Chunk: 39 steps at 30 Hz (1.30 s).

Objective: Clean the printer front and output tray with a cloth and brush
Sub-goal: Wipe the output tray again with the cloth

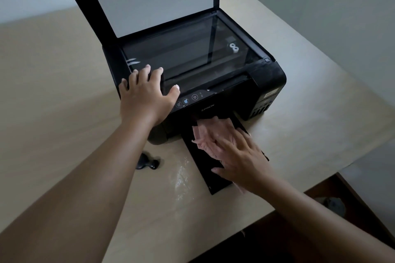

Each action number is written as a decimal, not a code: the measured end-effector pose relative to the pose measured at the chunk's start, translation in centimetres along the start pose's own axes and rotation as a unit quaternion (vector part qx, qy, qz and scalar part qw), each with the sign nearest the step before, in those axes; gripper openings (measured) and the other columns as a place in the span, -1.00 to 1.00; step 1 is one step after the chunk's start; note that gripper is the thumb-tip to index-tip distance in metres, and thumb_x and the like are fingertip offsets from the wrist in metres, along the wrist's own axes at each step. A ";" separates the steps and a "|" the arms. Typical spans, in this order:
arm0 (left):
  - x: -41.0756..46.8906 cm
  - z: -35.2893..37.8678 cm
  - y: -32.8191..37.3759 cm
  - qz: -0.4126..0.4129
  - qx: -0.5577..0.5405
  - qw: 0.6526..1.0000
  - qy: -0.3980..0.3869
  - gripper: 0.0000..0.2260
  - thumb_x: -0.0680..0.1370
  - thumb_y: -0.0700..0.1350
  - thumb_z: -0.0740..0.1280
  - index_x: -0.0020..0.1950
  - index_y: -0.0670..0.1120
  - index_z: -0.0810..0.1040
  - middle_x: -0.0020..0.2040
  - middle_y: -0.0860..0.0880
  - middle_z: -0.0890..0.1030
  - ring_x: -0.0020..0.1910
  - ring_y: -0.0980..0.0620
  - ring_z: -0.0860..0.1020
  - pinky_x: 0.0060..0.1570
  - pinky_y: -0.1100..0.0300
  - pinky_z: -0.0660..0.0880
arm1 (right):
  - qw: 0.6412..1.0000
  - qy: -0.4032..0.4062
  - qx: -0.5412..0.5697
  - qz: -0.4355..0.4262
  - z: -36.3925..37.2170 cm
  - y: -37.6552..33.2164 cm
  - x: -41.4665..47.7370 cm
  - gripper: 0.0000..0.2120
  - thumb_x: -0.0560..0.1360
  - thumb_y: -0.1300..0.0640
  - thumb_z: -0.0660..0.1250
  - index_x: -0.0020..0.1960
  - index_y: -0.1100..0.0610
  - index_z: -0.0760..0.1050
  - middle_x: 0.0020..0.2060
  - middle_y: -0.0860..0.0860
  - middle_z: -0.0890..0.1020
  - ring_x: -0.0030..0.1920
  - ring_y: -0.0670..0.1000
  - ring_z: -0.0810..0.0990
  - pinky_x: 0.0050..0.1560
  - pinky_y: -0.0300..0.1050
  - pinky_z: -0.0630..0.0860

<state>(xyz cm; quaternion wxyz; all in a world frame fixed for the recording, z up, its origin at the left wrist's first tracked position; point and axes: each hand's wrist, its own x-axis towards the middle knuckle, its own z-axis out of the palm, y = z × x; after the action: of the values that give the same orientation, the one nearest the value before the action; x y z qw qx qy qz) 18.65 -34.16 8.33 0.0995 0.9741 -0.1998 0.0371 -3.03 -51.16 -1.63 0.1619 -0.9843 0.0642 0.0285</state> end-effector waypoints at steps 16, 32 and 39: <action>0.0 -0.1 0.1 -0.004 -0.010 1.000 -0.002 -0.36 0.49 0.35 0.03 0.51 0.10 0.26 0.57 -0.03 0.20 0.54 -0.11 0.09 0.48 -0.15 -0.01 | 0.968 -0.061 0.222 0.102 -9.1 0.4 3.7 -0.83 0.46 0.09 0.37 0.02 -0.09 0.61 -0.13 -0.02 0.61 -0.11 0.01 0.62 -0.21 -0.38 0.47; 0.0 -0.2 0.1 -0.001 -0.009 1.000 0.005 -0.38 0.50 0.34 0.05 0.51 0.10 0.27 0.56 -0.02 0.21 0.53 -0.11 0.11 0.49 -0.14 0.00 | 0.994 0.104 0.020 -0.027 0.3 0.4 2.3 -0.61 0.33 0.02 0.31 0.09 0.20 0.56 0.04 0.14 0.58 0.15 0.24 0.53 0.06 0.11 0.56; 0.2 -0.1 0.1 -0.004 -0.008 1.000 0.006 -0.36 0.48 0.35 0.04 0.50 0.10 0.27 0.56 -0.01 0.21 0.53 -0.10 0.11 0.49 -0.15 0.00 | 0.991 0.122 0.023 0.041 1.7 -4.6 6.2 -0.64 0.42 -0.17 0.23 0.02 0.08 0.54 0.04 0.03 0.57 0.23 0.15 0.47 0.23 0.09 0.46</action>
<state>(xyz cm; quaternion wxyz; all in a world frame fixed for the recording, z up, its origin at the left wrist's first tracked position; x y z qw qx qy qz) 18.82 -34.29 8.43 0.1084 0.9738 -0.1954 0.0413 3.68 -47.00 -2.25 0.1742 -0.9730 0.1242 -0.0865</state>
